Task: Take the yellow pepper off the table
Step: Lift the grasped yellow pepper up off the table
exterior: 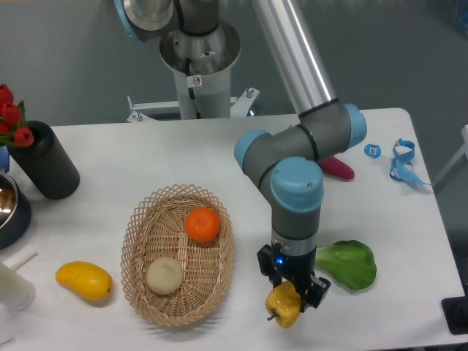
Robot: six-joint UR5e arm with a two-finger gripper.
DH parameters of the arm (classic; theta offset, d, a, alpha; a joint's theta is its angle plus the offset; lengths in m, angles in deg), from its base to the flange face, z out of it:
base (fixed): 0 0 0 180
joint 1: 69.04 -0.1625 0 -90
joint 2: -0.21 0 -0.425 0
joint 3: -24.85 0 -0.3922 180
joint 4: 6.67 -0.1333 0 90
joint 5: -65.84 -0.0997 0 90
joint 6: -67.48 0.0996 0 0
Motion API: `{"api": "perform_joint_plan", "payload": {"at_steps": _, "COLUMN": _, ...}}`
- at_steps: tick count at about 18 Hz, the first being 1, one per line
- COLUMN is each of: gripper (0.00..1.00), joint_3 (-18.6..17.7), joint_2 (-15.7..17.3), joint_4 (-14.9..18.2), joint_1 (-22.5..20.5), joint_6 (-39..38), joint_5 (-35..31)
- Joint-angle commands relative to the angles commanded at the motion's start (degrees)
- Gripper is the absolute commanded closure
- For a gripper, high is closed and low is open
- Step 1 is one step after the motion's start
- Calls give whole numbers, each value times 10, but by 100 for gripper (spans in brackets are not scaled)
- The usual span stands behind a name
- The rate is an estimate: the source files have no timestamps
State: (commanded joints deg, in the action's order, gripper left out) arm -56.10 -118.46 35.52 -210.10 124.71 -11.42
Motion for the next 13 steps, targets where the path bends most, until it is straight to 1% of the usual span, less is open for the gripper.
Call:
{"api": "perform_joint_plan", "payload": {"at_steps": 7, "gripper": 61, "joint_3": -4, "joint_2": 77, "joint_4": 1, "joint_1": -3, "joint_6": -105, "joint_5": 71}}
{"api": "perform_joint_plan", "payload": {"at_steps": 10, "gripper": 61, "joint_3": -4, "joint_2": 92, "joint_4": 1, "joint_1": -4, "joint_6": -152, "joint_5": 94}}
{"api": "perform_joint_plan", "payload": {"at_steps": 13, "gripper": 61, "joint_3": -5, "joint_2": 98, "joint_4": 1, "joint_1": -6, "joint_6": -173, "joint_5": 99}}
